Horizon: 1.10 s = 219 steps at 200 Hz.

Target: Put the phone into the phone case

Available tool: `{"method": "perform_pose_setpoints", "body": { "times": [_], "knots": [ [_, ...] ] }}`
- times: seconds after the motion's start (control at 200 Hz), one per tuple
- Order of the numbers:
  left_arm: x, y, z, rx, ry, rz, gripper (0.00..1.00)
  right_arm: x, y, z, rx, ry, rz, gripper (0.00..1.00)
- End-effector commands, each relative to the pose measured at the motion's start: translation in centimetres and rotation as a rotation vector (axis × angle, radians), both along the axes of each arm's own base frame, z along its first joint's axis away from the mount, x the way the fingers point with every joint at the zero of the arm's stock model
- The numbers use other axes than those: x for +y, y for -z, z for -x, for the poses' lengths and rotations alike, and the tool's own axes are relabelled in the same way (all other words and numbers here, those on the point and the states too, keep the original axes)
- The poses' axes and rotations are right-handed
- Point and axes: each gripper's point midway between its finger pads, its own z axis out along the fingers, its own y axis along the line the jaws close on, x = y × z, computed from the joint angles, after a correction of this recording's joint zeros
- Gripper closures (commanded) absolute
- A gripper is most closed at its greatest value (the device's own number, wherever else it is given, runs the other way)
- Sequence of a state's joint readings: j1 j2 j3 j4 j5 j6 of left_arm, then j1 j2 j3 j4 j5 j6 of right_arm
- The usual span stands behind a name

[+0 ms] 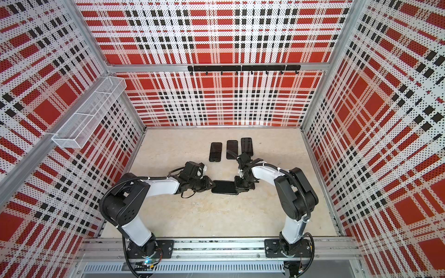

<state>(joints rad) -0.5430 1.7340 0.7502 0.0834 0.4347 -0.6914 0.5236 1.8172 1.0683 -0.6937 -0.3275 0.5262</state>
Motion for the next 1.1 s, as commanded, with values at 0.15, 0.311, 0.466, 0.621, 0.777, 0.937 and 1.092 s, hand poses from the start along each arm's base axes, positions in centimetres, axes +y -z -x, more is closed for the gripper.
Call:
{"method": "perform_pose_setpoints", "body": {
  "times": [0.15,0.311,0.466,0.621,0.777,0.937,1.092],
  "knots": [
    [-0.2,4.0,4.3,0.149,0.066,-0.042,0.7,-2.3,14.9,8.8,0.226,-0.123,0.191,0.94],
    [0.0,3.8,4.2,0.146,0.061,-0.046,0.7,-1.4,12.2,6.7,0.153,-0.118,0.161,0.95],
    [1.0,3.7,3.6,0.136,0.051,-0.076,0.7,-0.9,3.9,0.3,-0.036,-0.094,0.129,0.92],
    [2.6,3.2,2.5,0.118,0.022,-0.093,0.7,-1.8,-3.0,-3.9,-0.159,-0.075,0.106,0.86],
    [2.7,2.7,1.6,0.099,0.024,-0.099,0.71,-1.8,-4.4,-5.2,-0.188,-0.103,0.111,0.83],
    [2.3,2.7,1.4,0.1,0.032,-0.096,0.71,-1.1,-3.7,-6.0,-0.186,-0.128,0.098,0.84],
    [2.2,2.6,1.2,0.097,0.031,-0.095,0.7,-0.5,-2.8,-6.2,-0.168,-0.152,0.084,0.84]
  ]
}}
